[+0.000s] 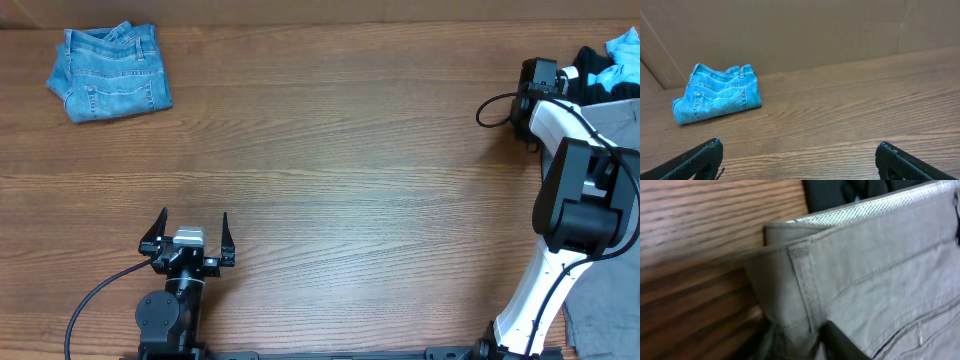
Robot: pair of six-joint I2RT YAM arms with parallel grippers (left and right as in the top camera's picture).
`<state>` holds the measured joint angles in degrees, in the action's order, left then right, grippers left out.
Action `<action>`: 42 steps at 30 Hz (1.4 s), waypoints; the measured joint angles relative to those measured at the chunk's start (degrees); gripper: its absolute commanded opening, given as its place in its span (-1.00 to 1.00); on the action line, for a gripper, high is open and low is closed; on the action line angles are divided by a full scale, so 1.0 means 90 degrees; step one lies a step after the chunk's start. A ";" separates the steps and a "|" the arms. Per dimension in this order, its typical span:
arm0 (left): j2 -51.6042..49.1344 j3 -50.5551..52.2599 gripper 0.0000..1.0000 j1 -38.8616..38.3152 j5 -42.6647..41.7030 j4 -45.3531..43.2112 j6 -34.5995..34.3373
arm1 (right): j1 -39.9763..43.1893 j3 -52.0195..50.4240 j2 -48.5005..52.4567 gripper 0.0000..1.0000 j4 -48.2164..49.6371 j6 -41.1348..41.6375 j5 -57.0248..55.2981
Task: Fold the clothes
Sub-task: 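Grasp the grey trousers' waistband with the right gripper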
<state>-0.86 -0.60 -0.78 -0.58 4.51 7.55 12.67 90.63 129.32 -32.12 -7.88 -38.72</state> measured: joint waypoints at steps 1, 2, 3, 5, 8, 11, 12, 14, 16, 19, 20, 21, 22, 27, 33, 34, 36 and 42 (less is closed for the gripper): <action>0.0000 0.0000 1.00 0.0000 0.0000 0.0002 0.0000 | 0.0000 0.0002 0.0000 -0.66 0.0000 0.0019 -0.0007; 0.0000 0.0000 1.00 0.0000 0.0000 0.0002 -0.0002 | 0.0000 0.0002 0.0000 -0.73 0.0000 0.0051 -0.0007; 0.0000 0.0000 1.00 0.0000 0.0000 0.0002 0.0000 | 0.0002 0.0002 -0.0002 -0.84 0.0000 0.0061 -0.0012; 0.0000 0.0000 0.99 0.0000 0.0000 0.0002 0.0000 | 0.0005 0.0002 -0.0002 -0.93 -0.0005 0.0131 -0.0015; 0.0000 0.0000 0.99 0.0000 0.0000 0.0002 0.0000 | 0.0005 0.0002 0.0000 -0.93 -0.0015 0.0233 -0.0024; 0.0000 0.0000 1.00 0.0000 0.0000 0.0002 0.0000 | 0.0005 0.0002 -0.0002 -0.93 -0.0010 0.0384 -0.0066; 0.0000 0.0000 0.99 0.0000 0.0000 0.0002 0.0000 | 0.0005 0.0002 -0.0005 -0.93 -0.0007 0.0447 -0.0080; 0.0000 0.0000 0.99 0.0000 0.0000 0.0002 0.0000 | 0.0005 0.0002 -0.0024 -0.93 -0.0019 0.0597 -0.0080; 0.0000 0.0000 1.00 0.0000 0.0000 0.0002 0.0000 | 0.0005 0.0002 -0.0126 -0.93 -0.0051 0.0748 -0.0078; 0.0000 0.0000 1.00 0.0000 0.0000 0.0002 0.0000 | 0.0005 0.0002 -0.0459 -0.93 -0.0063 0.0903 -0.0083; 0.0000 0.0000 1.00 0.0000 0.0000 0.0002 0.0000 | 0.0002 0.0002 -0.0614 -0.93 -0.0066 0.0937 -0.0090; 0.0000 0.0000 1.00 0.0000 0.0000 0.0002 0.0000 | -0.0002 0.0002 -0.0760 -0.93 -0.0078 0.0976 -0.0102; 0.0000 0.0000 0.99 0.0000 0.0000 0.0002 0.0000 | -0.0002 0.0002 -0.0967 -0.93 -0.0080 0.1020 -0.0126; 0.0000 0.0000 1.00 0.0000 0.0000 0.0002 0.0000 | -0.0027 0.0002 -0.1566 -0.93 -0.0129 0.1088 -0.0124; 0.0000 0.0000 1.00 0.0000 0.0000 0.0002 0.0000 | -0.0066 0.0002 -0.1659 -0.76 -0.0389 0.1149 0.0175; 0.0000 0.0000 1.00 0.0000 0.0000 0.0002 0.0000 | -0.0066 0.0002 -0.1659 -0.76 -0.0398 0.1161 0.0240; 0.0000 0.0000 1.00 0.0000 0.0000 0.0002 0.0000 | -0.0063 0.0002 -0.1651 -0.76 -0.0386 0.1166 0.0318; 0.0000 0.0000 1.00 0.0000 0.0000 0.0002 0.0000 | 0.0039 0.0002 -0.1314 -0.76 -0.0204 0.1246 0.0449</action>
<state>-0.86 -0.60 -0.78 -0.58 4.54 7.55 13.02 90.65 117.49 -33.95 3.33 -34.68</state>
